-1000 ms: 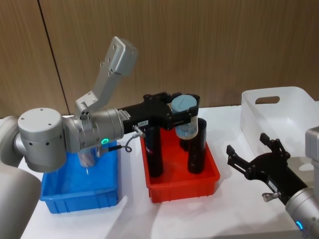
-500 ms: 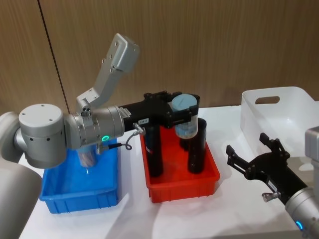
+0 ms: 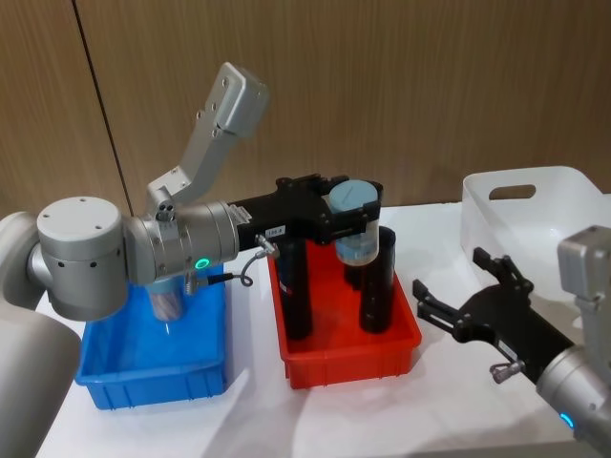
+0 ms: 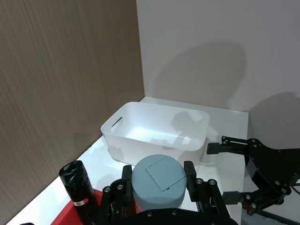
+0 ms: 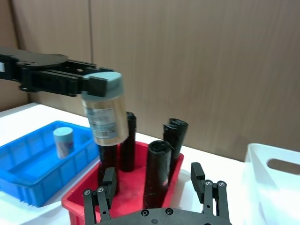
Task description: Pick the cotton swabs from the blue box and place them into the white box.
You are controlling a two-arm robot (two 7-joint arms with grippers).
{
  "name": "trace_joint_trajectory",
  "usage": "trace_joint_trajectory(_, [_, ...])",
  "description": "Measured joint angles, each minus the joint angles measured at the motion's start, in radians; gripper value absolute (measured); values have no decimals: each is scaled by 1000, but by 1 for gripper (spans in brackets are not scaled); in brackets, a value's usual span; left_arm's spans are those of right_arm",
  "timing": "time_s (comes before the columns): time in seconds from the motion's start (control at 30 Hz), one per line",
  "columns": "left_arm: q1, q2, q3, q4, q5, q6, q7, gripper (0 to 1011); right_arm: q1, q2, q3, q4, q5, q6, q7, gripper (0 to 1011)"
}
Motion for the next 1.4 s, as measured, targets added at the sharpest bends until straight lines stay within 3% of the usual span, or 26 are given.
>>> trace_joint_trajectory(0.4, [-1,0,0,1,1,2,0,665,71,-8,-7,29,-30,29,148,1001])
trace_joint_trajectory(0.67, [-2,0,0,1,1,2,0,665,104,-16,-12,47,-38,40,208,1002])
trace_joint_trajectory(1.4, [-2,0,0,1,1,2,0,665,138,-36,-13,79,11,82,203,1002])
